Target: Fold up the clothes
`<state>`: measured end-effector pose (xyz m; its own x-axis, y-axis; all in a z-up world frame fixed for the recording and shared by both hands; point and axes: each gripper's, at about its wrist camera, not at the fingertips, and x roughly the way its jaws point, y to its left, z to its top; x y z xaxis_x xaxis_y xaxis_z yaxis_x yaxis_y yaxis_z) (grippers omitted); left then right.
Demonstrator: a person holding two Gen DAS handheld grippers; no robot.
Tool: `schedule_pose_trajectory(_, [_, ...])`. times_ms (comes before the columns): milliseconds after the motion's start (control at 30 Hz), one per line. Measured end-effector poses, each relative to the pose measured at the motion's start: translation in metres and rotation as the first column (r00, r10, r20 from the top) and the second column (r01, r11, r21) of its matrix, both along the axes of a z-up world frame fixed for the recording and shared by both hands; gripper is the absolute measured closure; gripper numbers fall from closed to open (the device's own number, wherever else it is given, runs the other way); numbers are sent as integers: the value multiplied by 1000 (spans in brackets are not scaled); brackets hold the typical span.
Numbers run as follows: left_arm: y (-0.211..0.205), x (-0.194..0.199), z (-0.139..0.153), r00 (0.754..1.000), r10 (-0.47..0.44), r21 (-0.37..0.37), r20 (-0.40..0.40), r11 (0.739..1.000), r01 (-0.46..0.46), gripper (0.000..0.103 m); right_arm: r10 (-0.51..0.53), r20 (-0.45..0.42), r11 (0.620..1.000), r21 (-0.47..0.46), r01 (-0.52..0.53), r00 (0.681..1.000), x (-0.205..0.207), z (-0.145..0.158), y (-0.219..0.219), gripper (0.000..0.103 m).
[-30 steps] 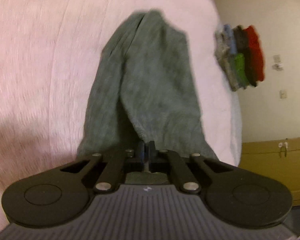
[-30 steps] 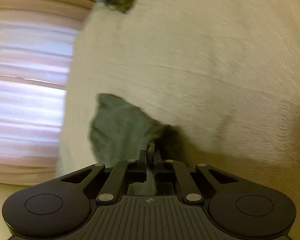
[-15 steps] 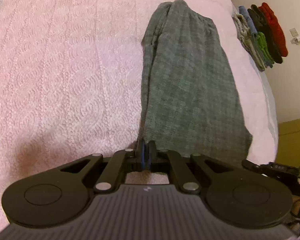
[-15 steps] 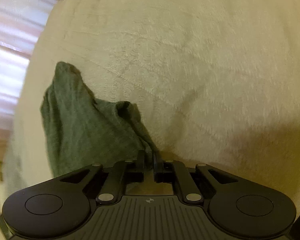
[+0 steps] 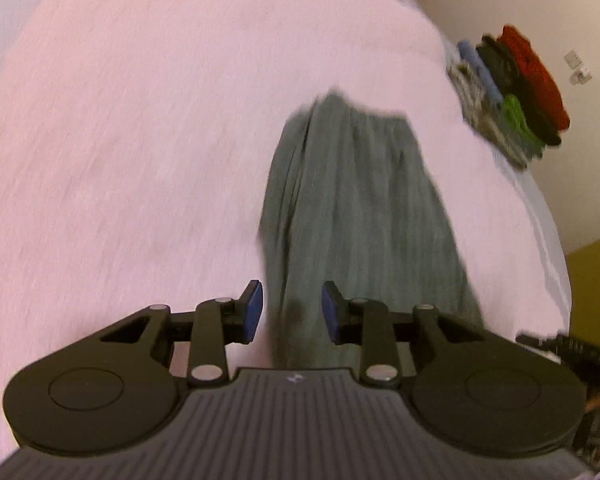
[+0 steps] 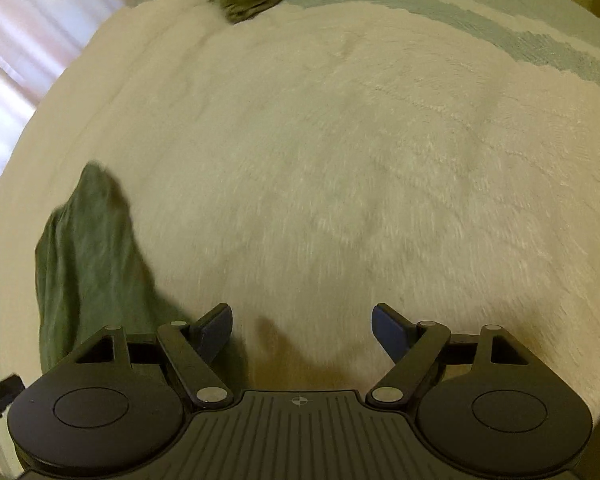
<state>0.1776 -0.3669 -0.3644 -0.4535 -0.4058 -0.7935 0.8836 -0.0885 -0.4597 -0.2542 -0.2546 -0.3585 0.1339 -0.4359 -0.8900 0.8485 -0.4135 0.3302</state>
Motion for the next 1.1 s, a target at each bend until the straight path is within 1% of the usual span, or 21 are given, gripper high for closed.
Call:
schedule_pose_trajectory(67, [-30,-18,3,1000,-10,-41,3,999,10,77,-8,-10,1000,-10,8,1000,-5,0,-10,23])
schedule_pose_trajectory(200, [-92,-47,0,996,-47,-105,77,993,55,77,-15,-25,1000,-19,15,1000,-12,-3,-27,23])
schedule_pose_trajectory(300, [-123,-66,-9,987,-90,-119,130,987,105,77,-11,-30,1000,-13,10,1000,-15,-7,-33,23])
schedule_pose_trajectory(367, [-135,-73,-18,983,-96,-105,158,988,114,77,-7,-32,1000,-8,7,999,-17,-10,-38,23])
schedule_pose_trajectory(400, [-140,-75,-22,981,-96,-98,166,989,113,79,-6,-34,1000,-6,6,999,-18,-11,-40,23])
schedule_pose_trajectory(433, [-143,-76,-24,981,-99,-93,168,989,116,92,-4,-35,1000,-4,4,999,-19,-13,-42,23])
schedule_pose_trajectory(467, [-145,-77,-26,980,-105,-89,169,989,122,102,-3,-37,1000,-1,3,999,-20,-14,-44,23])
schedule_pose_trajectory(533, [-147,-78,-27,977,-115,-77,177,988,131,103,0,-40,1000,3,0,999,-22,-17,-49,23])
schedule_pose_trajectory(600, [-145,-77,-21,976,-108,-84,188,989,125,103,4,-42,1000,8,-3,999,-24,-20,-53,23])
schedule_pose_trajectory(767, [-126,-62,14,984,-67,-157,167,983,94,103,6,-51,1000,10,-5,999,-27,-24,-60,23])
schedule_pose_trajectory(833, [-129,-62,7,974,-64,-143,219,985,97,103,6,-61,1000,9,-5,998,-25,-27,-63,23])
schedule_pose_trajectory(900, [-137,-62,-11,963,-63,-99,263,991,92,103,11,-78,1000,12,-11,997,-22,-28,-64,23])
schedule_pose_trajectory(967, [-141,-57,-29,963,-47,-56,264,996,64,102,20,-90,1000,8,-19,996,-20,-27,-65,23])
schedule_pose_trajectory(1000, [-139,-54,-31,967,-35,-57,251,997,51,102,25,-95,1000,6,-24,995,-19,-27,-65,23])
schedule_pose_trajectory(1033, [-134,-51,-30,972,-16,-65,236,997,32,94,30,-100,1000,4,-29,995,-19,-26,-65,23])
schedule_pose_trajectory(1067, [-129,-46,-28,976,3,-70,217,997,13,82,33,-102,999,2,-33,994,-18,-26,-64,23])
schedule_pose_trajectory(1100, [-123,-40,-25,981,21,-74,193,997,-7,76,36,-101,999,-1,-36,994,-18,-25,-63,23])
